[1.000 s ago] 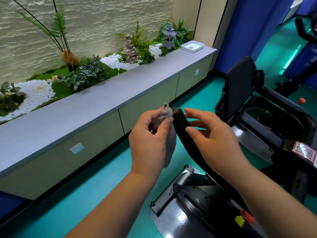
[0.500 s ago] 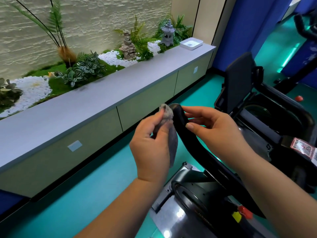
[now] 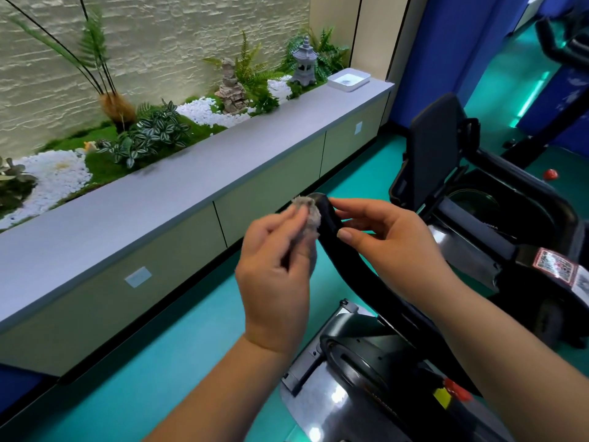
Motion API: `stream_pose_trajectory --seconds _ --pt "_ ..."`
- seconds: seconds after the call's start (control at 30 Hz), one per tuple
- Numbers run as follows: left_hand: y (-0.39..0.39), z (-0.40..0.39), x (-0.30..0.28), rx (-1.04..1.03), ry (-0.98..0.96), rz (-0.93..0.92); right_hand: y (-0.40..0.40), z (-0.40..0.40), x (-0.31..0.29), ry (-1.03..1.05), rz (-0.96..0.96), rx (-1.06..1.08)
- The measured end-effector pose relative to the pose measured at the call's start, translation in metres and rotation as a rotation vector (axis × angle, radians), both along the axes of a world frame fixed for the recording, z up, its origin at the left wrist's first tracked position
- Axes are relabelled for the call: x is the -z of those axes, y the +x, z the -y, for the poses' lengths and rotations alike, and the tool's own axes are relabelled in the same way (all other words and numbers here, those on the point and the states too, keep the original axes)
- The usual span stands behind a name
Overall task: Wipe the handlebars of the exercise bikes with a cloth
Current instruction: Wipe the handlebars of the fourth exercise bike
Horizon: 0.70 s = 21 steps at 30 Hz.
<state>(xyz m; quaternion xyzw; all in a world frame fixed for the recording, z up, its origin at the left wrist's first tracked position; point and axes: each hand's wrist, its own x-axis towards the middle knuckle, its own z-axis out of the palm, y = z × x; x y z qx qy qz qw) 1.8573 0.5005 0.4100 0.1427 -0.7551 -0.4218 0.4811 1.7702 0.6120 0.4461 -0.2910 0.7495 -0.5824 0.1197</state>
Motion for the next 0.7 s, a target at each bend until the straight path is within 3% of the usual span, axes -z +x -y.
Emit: stream_pose_trajectory --seconds 0.1,0.27,0.47,0.7 --pt "-0.008 0.006 0.001 0.04 -0.092 -0.055 0.0 0.0 -0.001 0.023 -0.038 0.007" --pt "-0.02 0.02 -0.016 0.071 -0.073 -0.01 0.003 -0.004 0.0 0.062 -0.171 0.071" --pt "-0.003 -0.003 0.012 0.167 -0.251 -0.036 -0.002 -0.027 -0.003 0.151 -0.634 0.209" --pt "-0.001 -0.013 0.014 0.079 -0.213 0.038 -0.027 -0.043 0.003 0.277 -0.659 0.305"
